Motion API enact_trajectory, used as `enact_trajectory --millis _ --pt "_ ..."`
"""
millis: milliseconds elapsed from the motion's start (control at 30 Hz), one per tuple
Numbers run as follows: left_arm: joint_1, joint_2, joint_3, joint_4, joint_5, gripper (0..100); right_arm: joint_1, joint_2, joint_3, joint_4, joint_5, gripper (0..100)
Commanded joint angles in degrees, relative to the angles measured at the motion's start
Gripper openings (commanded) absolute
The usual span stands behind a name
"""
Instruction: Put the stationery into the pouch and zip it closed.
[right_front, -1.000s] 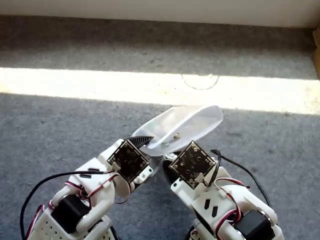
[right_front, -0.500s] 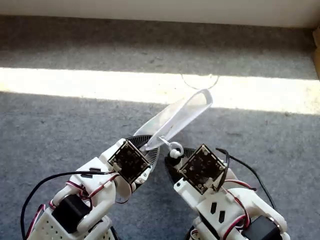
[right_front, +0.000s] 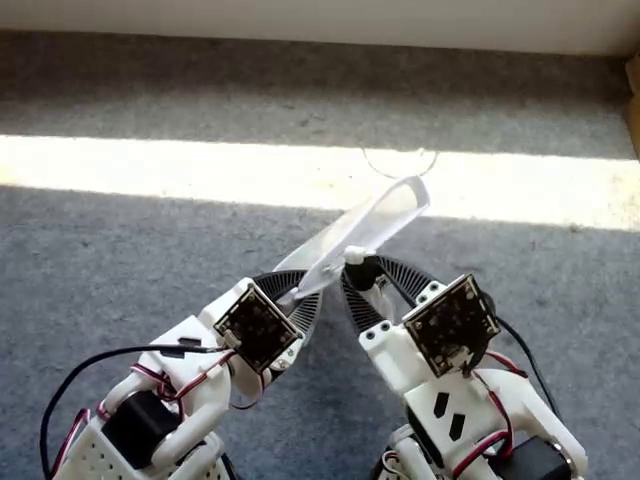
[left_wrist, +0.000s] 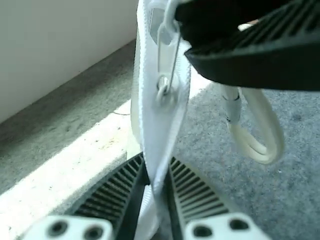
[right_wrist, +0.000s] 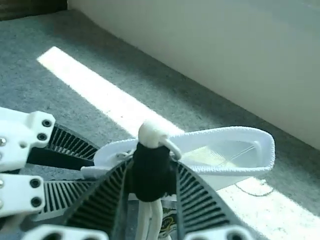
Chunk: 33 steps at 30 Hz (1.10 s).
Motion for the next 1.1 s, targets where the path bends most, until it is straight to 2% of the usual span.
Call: enact_trajectory --millis 0,167,333,633,833,1067 --pt "-0.1 0.1 -0.6 0.1 -3.2 1 3.4 -1.3 -3.7 -4.3 -2.5 0.5" --pt "-0.1 0.1 -0.6 0.3 -3.3 1 10.2 -0.9 -3.6 -6.7 -4.3 0.5" --pt "-0.1 0.1 -0.6 0.3 -3.3 1 13.1 -0.9 -2.9 -6.8 -4.4 0.5" --pt "-0.2 0.1 -0.6 0.4 -3.3 1 20.0 -1.3 6.4 -15.0 -4.4 0.5" --pt "-3.7 0.1 -0.6 0.1 -3.3 0 25.1 -1.3 7.0 -17.3 -4.4 0.5" --pt "-3.9 0.1 -0.7 0.2 -3.3 0 25.8 -1.3 7.2 -18.1 -4.4 0.5"
